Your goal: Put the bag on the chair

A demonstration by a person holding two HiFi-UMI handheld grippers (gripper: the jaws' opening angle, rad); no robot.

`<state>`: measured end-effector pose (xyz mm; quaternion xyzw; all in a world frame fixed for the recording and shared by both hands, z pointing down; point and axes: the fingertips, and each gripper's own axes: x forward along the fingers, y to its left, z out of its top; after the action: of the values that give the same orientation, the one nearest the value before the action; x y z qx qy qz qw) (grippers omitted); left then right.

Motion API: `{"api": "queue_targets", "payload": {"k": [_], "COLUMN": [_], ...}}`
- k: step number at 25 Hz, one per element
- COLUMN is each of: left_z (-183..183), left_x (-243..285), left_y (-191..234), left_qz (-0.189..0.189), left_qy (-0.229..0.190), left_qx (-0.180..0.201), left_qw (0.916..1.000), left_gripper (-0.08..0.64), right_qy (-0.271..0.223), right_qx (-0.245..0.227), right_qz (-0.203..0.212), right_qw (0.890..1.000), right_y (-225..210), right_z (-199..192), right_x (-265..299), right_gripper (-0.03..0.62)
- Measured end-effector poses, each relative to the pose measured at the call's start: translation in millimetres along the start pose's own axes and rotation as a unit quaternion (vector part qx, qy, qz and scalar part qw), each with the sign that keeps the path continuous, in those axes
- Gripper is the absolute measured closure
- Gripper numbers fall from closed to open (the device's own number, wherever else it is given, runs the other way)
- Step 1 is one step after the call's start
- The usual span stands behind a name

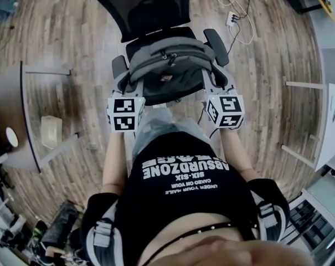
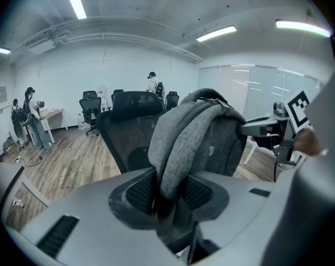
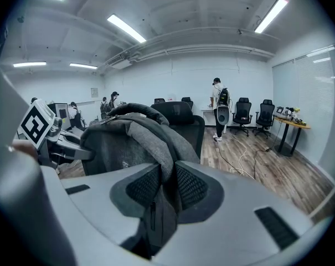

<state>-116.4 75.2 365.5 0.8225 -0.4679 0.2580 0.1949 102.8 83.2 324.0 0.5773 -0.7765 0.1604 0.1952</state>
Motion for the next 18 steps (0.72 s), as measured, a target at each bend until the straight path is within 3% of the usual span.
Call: {"api": "queue_targets", "payload": {"k": [6, 18], "left_z": [13.4, 24.8], "left_x": [17.5, 46.1], "left_y": [23.3, 44.4], "left_qz": [-0.008, 0.01], "left_qy": [-0.023, -0.044], "left_qx": [0.011, -0.005], "left_qw": [0.9996, 0.999], "left_gripper": [0.434, 0.434], "right_qy": [-0.011, -0.01], "right_qx": [-0.008, -0.007], "right_qz": [-0.005, 0.015], "right_qw": [1.0, 1.0], "right_y": [-0.1, -10.6], "right_z": [14.1, 24.8], "right_x": [28.7, 67.7], "right_gripper": [0.5, 0.499]}}
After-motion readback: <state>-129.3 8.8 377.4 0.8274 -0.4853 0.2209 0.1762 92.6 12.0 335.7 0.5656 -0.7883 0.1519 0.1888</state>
